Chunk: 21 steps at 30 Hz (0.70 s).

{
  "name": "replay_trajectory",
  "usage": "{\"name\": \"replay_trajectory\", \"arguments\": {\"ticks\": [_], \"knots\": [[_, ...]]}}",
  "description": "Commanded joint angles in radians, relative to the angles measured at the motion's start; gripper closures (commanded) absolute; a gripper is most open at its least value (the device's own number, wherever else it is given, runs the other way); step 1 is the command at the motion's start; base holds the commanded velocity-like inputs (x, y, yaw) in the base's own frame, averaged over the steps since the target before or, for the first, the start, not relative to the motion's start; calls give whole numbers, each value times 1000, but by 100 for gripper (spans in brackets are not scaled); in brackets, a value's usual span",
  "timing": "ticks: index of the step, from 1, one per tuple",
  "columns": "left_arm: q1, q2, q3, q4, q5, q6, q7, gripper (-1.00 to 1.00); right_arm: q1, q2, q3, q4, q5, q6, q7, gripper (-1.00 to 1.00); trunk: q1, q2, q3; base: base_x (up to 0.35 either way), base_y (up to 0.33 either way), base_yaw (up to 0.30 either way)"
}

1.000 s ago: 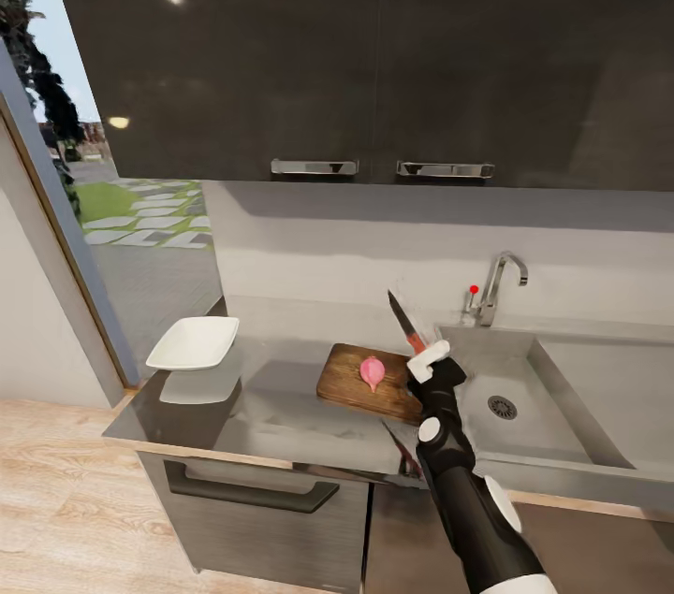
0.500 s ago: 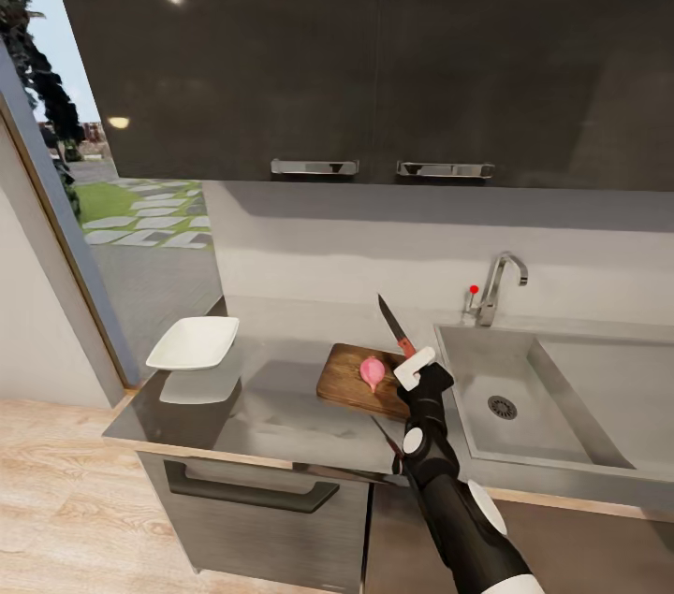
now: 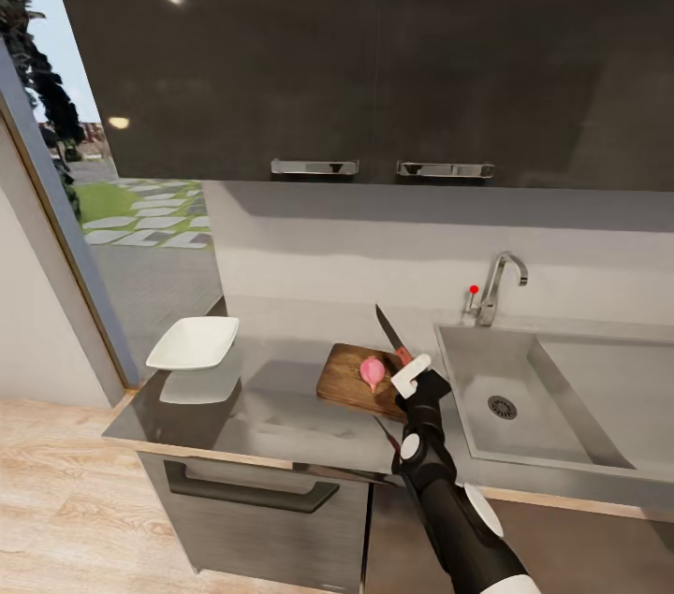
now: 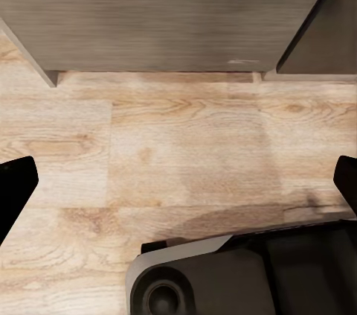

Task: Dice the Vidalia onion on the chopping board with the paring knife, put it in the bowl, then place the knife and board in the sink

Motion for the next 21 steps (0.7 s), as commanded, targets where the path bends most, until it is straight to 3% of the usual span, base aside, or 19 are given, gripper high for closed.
{"name": "replay_trajectory", "arguments": {"ticks": [1,7,14,21], "knots": [[0,1,-6,-1,10,-1,1,-100,-1,0,2,1,8,9,-1,100,1,-2,-2,0,0,0],[0,2,-7,-1,10,-1,2,-100,-1,0,8,17,8,8,-1,100,1,-2,-2,0,0,0],[0,1,-6,-1,10,-1,1,-100,-1,0,64,31,8,8,-2,100,1,-2,-2,0,0,0],[0,1,-7,0,10,-4,3,-100,-1,0,50,14,5,-1,-3,100,1,-2,-2,0,0,0]]}}
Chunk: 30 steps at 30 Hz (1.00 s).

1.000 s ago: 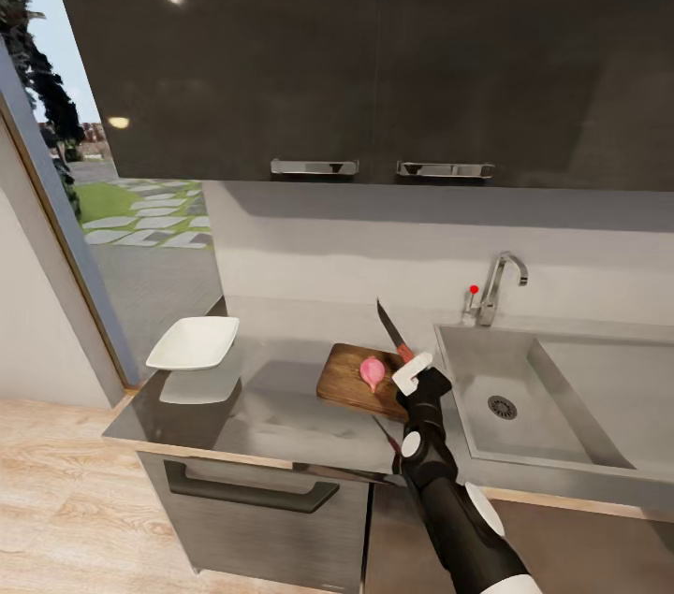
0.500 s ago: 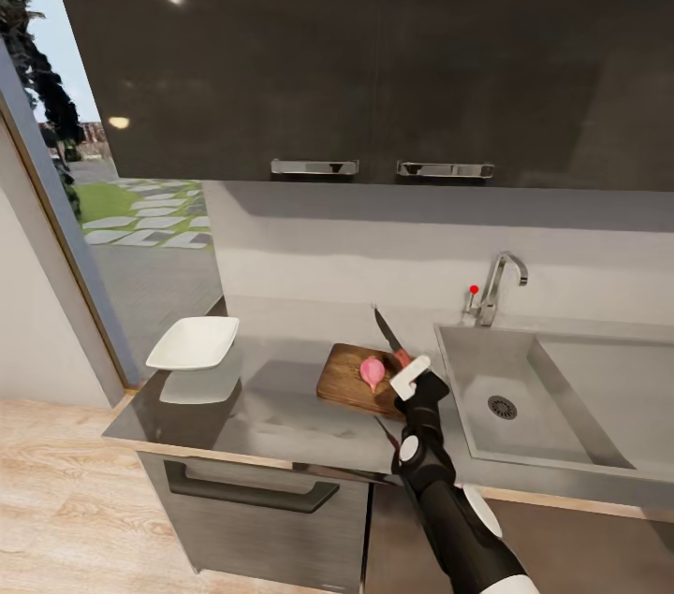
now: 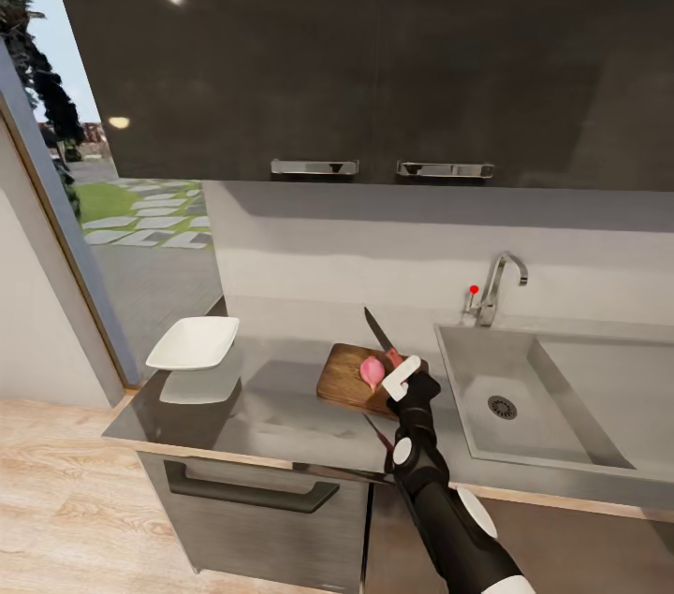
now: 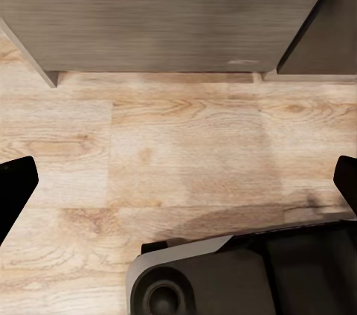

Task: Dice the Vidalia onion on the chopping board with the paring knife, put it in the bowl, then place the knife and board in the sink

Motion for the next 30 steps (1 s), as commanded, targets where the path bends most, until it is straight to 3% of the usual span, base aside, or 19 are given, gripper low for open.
{"name": "replay_trajectory", "arguments": {"ticks": [1,13,30], "knots": [[0,1,-7,-1,10,-1,1,-100,-1,0,2,-1,8,9,-1,100,1,-2,-2,0,0,0],[0,1,-7,-1,10,-3,1,-100,-1,0,3,-3,7,12,-1,100,1,-2,-2,-85,-94,0],[0,1,-7,-1,10,-3,1,-100,-1,0,7,29,11,21,-3,100,1,-2,-2,-7,-6,0]]}}
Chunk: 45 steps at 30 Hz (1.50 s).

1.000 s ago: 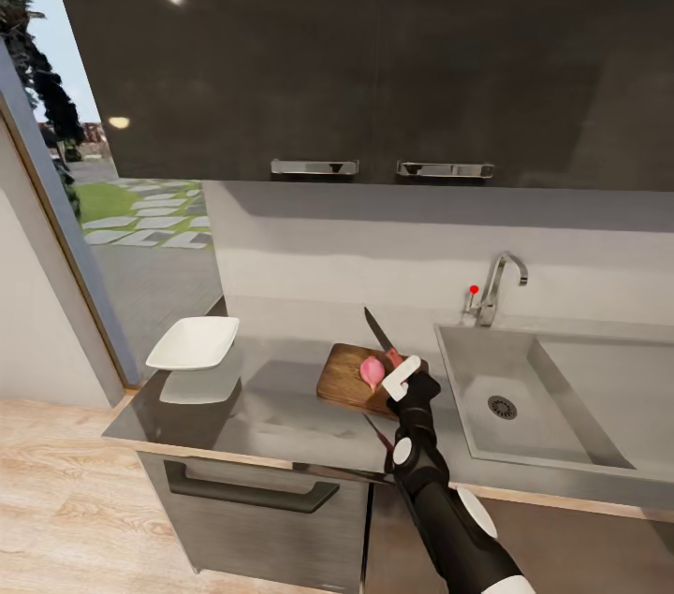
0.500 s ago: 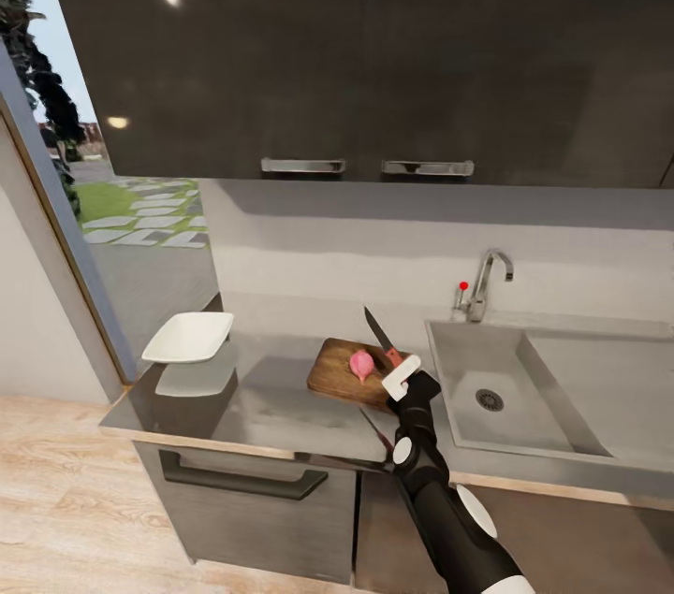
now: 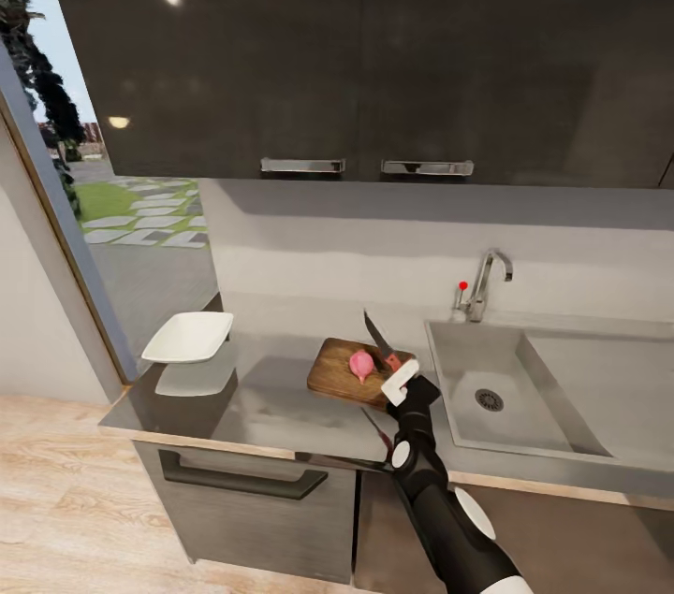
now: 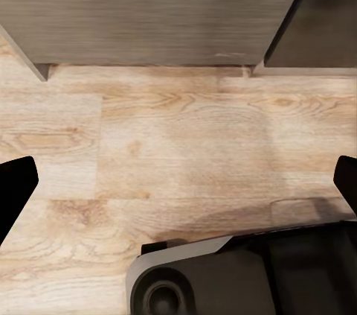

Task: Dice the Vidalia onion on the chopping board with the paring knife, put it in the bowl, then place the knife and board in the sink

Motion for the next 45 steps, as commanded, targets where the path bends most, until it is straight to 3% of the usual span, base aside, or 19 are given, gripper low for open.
{"name": "replay_trajectory", "arguments": {"ticks": [1,45], "knots": [[0,1,-7,-1,10,-1,1,-100,-1,0,3,6,9,9,-2,100,1,-2,-2,0,0,0],[0,1,-7,-1,10,-1,1,-100,-1,0,47,100,13,9,-37,100,1,-2,-2,0,0,0]]}}
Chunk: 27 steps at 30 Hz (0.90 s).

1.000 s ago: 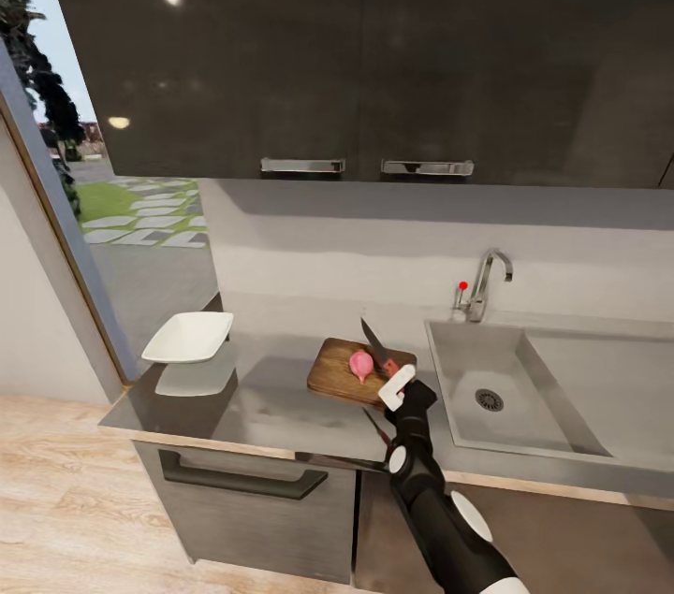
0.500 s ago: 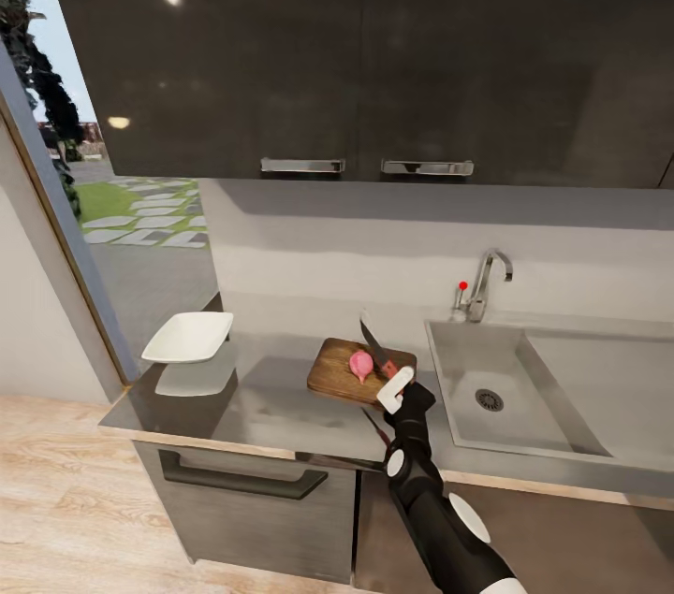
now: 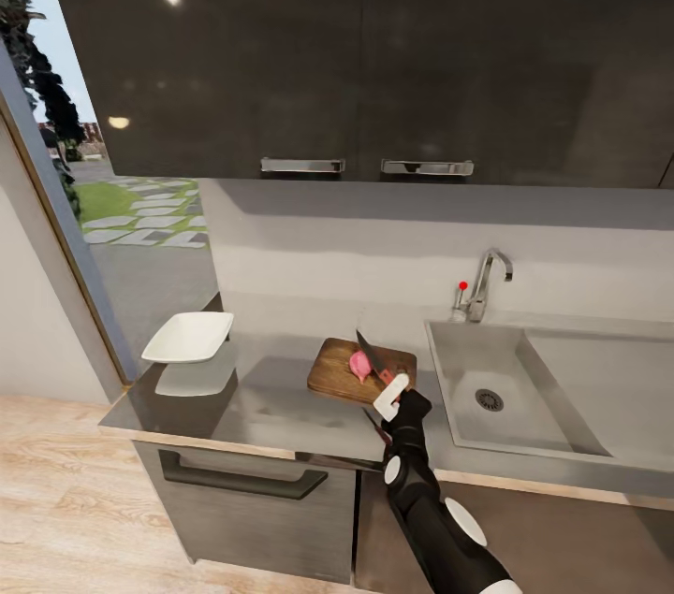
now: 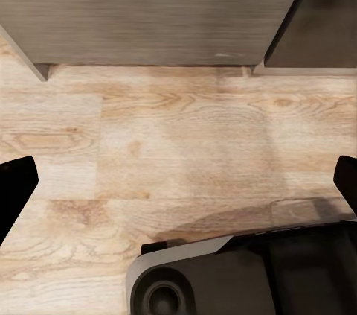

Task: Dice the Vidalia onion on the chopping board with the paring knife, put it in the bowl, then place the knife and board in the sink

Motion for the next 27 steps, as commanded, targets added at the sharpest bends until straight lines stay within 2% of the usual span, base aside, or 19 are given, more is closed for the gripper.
{"name": "replay_trajectory", "arguments": {"ticks": [1,27], "knots": [[0,1,-7,-1,10,-1,1,-100,-1,0,2,-1,9,9,-1,100,1,-2,-2,0,0,0],[0,1,-7,-2,10,0,1,-100,-1,0,3,0,9,9,-1,100,1,-2,-2,0,0,0]]}}
